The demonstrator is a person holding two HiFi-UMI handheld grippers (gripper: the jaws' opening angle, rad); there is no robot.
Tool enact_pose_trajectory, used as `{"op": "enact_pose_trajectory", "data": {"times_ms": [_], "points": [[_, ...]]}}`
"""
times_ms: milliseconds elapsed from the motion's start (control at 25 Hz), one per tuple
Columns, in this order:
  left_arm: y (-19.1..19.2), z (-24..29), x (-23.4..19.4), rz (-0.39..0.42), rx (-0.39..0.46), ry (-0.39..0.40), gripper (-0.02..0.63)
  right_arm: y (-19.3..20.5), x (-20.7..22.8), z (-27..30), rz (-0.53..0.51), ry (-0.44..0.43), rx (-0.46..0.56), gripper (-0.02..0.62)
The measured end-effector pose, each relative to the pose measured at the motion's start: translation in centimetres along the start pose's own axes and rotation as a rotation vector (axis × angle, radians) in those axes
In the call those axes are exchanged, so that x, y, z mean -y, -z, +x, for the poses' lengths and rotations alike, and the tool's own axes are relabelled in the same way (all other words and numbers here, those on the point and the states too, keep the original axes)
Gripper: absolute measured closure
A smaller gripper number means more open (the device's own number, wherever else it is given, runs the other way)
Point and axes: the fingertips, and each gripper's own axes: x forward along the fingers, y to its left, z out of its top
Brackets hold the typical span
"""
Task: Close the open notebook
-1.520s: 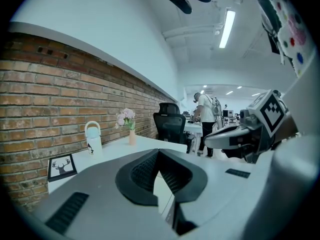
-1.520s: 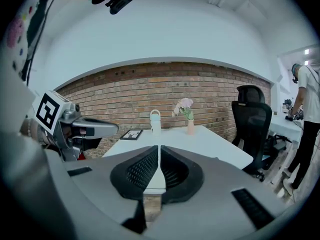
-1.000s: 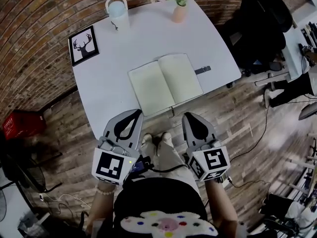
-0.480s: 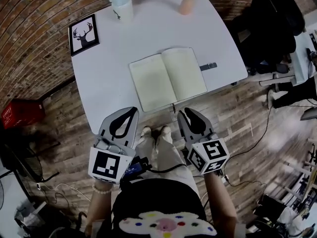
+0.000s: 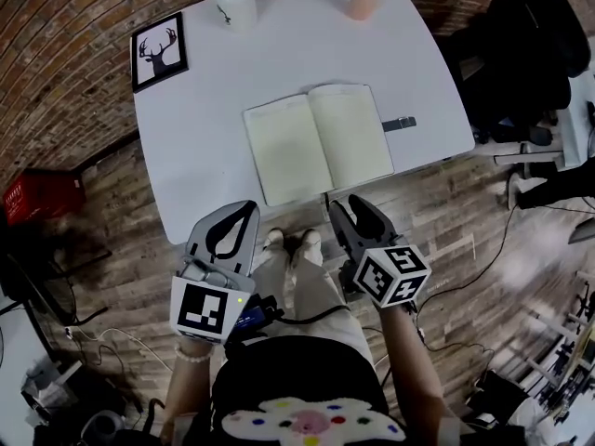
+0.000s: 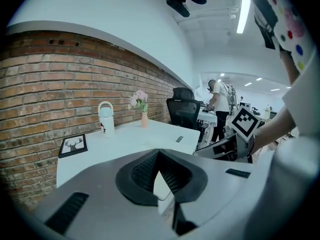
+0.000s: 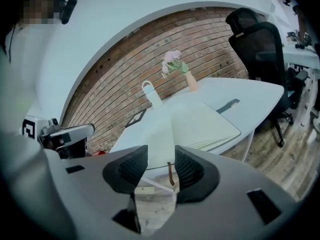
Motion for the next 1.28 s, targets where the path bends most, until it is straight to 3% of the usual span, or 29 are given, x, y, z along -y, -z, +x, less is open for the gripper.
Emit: {"op": "enact_pose_trajectory", "data": {"times_ms": [680,960,1280], "points": [[1.4,0.7,0.6,-0.035,-0.048,-0.07,0.591,2.1,3.8,2.6,0.203,-0.056,-0.061,0.382],[1.8,0.5,0.3,-0.074,-0.059,-0.103,0.592,2.1,4.2,3.1,0.273,-0.071,-0.053,0.377],[1.9,0.6,0.6,-0.065,-0.064,-0.119,0.591,1.9,4.7,3.3,0.352,-0.085,-0.039,0.371]]}}
